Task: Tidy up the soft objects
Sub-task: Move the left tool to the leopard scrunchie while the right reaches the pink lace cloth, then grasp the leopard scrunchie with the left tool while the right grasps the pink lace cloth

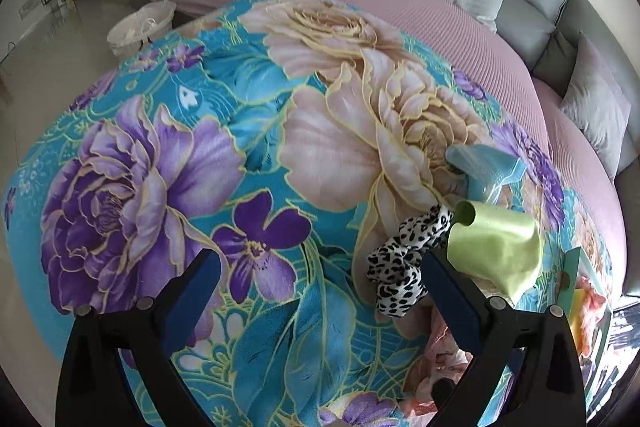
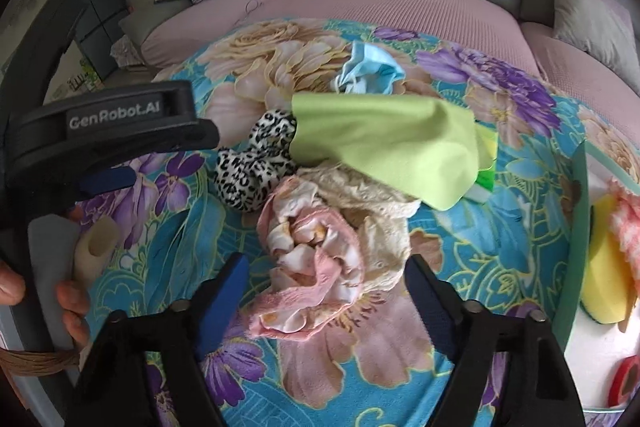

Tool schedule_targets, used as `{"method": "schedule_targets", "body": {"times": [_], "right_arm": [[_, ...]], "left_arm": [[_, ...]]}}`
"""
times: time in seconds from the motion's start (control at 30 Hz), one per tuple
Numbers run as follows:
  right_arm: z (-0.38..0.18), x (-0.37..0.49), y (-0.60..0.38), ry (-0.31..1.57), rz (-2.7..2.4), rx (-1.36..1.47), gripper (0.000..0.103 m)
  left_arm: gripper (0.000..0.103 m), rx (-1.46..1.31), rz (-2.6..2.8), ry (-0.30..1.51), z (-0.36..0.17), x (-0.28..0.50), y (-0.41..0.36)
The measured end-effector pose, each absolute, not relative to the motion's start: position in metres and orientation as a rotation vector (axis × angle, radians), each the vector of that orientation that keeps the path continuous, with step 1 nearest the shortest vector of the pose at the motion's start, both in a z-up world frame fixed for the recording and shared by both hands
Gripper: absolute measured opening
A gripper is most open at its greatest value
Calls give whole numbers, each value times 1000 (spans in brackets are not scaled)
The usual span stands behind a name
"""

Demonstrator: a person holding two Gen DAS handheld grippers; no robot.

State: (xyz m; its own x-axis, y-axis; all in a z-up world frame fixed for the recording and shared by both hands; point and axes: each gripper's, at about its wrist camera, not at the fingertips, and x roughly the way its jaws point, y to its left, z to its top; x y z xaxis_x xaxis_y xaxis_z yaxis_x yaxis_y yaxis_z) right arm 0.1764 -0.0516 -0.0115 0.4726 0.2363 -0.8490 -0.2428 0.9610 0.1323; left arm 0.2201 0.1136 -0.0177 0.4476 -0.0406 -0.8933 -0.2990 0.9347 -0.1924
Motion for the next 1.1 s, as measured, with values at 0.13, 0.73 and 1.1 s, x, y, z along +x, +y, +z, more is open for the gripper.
{"method": "schedule_targets", "body": {"times": [0.13, 0.73, 1.1], "right_arm": [[-14, 176, -48, 1054, 309, -12, 47], [-31, 184, -57, 1094, 344, 61, 19], [-15, 177, -61, 1048, 394, 76, 14]], "left_arm": [[100, -312, 152, 1113, -19, 223, 108], [33, -268, 34, 1219, -51, 246, 76], [21, -301, 68, 1116, -24, 235, 89]]}}
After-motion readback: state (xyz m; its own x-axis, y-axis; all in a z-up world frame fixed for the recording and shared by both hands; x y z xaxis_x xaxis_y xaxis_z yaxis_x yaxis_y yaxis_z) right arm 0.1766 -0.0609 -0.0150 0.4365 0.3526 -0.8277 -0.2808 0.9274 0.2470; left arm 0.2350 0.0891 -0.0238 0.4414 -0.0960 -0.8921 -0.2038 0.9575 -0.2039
